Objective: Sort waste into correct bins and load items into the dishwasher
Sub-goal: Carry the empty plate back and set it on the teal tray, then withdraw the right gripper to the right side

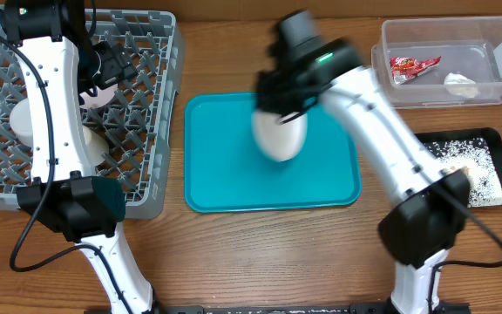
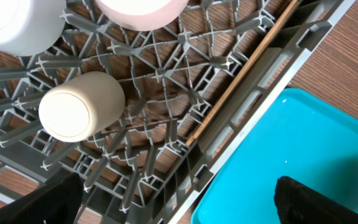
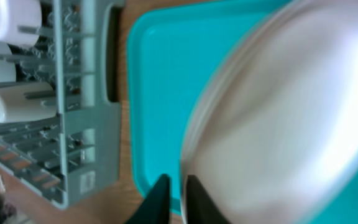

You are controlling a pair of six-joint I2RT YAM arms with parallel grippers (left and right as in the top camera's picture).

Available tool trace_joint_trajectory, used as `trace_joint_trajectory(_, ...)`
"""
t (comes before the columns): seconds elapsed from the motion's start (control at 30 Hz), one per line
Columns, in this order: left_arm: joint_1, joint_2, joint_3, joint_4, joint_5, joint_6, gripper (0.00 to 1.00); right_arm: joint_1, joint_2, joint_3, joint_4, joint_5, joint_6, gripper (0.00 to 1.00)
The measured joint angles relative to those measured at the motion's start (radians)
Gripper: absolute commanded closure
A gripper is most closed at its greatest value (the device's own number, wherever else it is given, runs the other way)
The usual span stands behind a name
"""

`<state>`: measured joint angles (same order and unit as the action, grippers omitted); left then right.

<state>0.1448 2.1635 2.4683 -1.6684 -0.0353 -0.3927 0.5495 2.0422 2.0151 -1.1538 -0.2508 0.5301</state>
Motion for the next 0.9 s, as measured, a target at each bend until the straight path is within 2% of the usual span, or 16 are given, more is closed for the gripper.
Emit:
trace_joint_trajectory(0.13, 0.0, 0.0, 0.0, 0.0, 0.0, 0.0, 0.0, 0.16, 0.031, 0.0, 0.07, 0.121, 0.112, 0.91)
trace_joint_trajectory(0.17, 0.0, 0.0, 0.0, 0.0, 0.0, 0.0, 0.0, 0.18, 0.043, 0.0, 0.084, 0.134, 0.126, 0.9)
trace_joint_trajectory(0.27, 0.0, 0.0, 0.0, 0.0, 0.0, 0.0, 0.0, 0.232, 0.095, 0.0, 0.098, 0.178, 0.166, 0.78)
trace_joint_trajectory(0.43, 0.0, 0.0, 0.0, 0.0, 0.0, 0.0, 0.0, 0.249, 0.126, 0.001, 0.045, 0.222, 0.182, 0.76)
trace_joint_trajectory(0.57, 0.0, 0.0, 0.0, 0.0, 0.0, 0.0, 0.0, 0.208, 0.125, 0.038, -0.104, 0.243, 0.186, 0.74)
trace_joint_trajectory(0.6, 0.0, 0.0, 0.0, 0.0, 0.0, 0.0, 0.0, 0.188, 0.122, 0.057, -0.153, 0.249, 0.185, 0.69)
trace_joint_trajectory(0.63, 0.0, 0.0, 0.0, 0.0, 0.0, 0.0, 0.0, 0.163, 0.117, 0.077, -0.2, 0.257, 0.184, 0.57)
trace_joint_trajectory(0.67, 0.0, 0.0, 0.0, 0.0, 0.0, 0.0, 0.0, 0.114, 0.103, 0.111, -0.268, 0.27, 0.169, 0.0)
trace_joint_trajectory(0.73, 0.0, 0.0, 0.0, 0.0, 0.0, 0.0, 0.0, 0.055, 0.081, 0.143, -0.333, 0.297, 0.16, 0.0)
trace_joint_trajectory(0.9, 0.0, 0.0, 0.0, 0.0, 0.0, 0.0, 0.0, -0.202, -0.035, 0.208, -0.486, 0.439, 0.132, 0.0)
